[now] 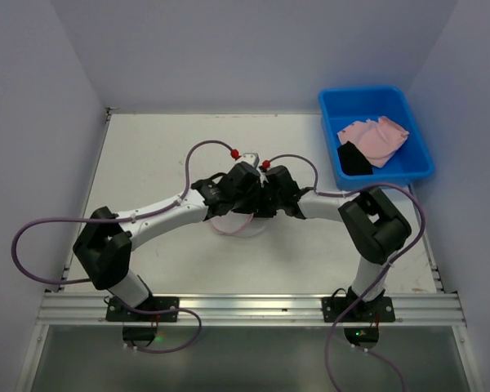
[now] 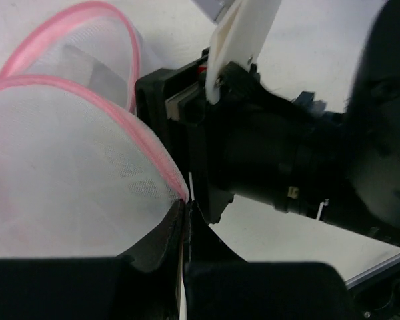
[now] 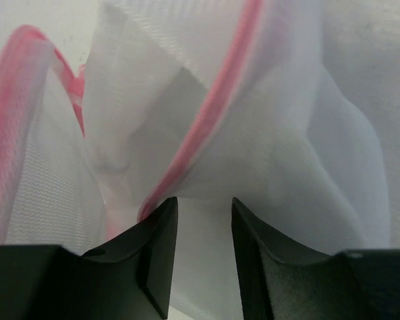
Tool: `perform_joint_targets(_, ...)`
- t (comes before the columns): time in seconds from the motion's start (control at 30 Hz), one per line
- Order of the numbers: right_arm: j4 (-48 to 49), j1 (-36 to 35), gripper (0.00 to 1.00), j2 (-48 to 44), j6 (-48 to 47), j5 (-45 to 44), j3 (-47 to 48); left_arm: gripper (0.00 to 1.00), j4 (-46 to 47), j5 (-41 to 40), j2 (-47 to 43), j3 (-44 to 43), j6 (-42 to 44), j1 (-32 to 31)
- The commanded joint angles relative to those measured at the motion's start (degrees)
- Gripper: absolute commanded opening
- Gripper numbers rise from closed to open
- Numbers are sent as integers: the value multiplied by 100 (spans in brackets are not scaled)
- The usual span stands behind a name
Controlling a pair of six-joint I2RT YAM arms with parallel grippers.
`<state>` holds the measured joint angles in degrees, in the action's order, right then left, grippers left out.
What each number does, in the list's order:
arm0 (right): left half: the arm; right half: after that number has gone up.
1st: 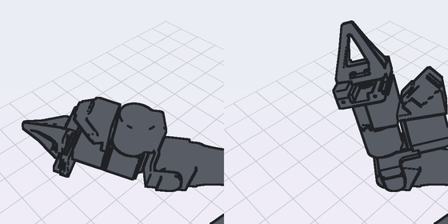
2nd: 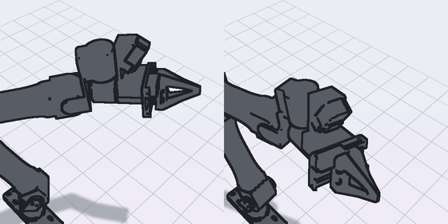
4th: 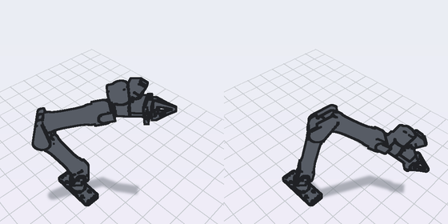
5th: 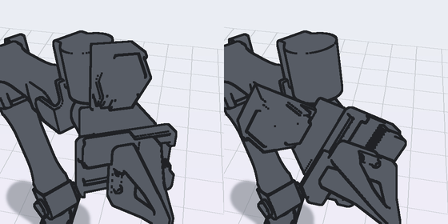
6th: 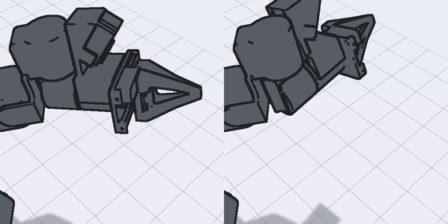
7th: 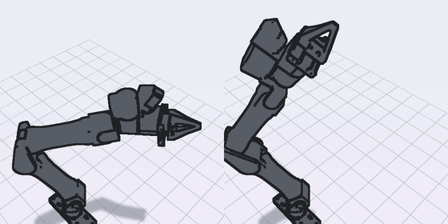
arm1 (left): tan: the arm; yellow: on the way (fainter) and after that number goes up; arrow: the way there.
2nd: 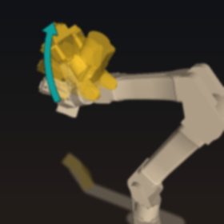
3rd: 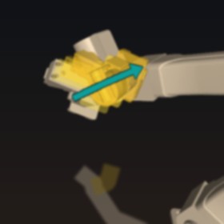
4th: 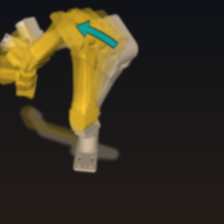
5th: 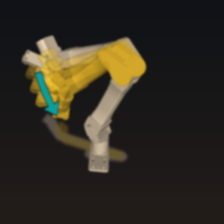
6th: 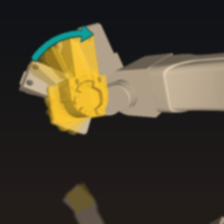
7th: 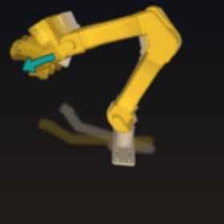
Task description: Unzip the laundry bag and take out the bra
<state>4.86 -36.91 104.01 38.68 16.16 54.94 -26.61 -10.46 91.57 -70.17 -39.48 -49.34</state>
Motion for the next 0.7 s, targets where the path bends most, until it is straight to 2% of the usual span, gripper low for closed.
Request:
perform_joint_targets(0.0,550,104,42,41,298,291,-114,0,831,228,159,416,-568,-93)
perform_joint_targets(0.27,508,456,59,-748,106,256,-537,0,1044,-17,-60,742,-719,-93)
perform_joint_targets(0.67,-239,456,65,-1822,-299,-456,-493,0,587,-395,-78,171,-552,-58)
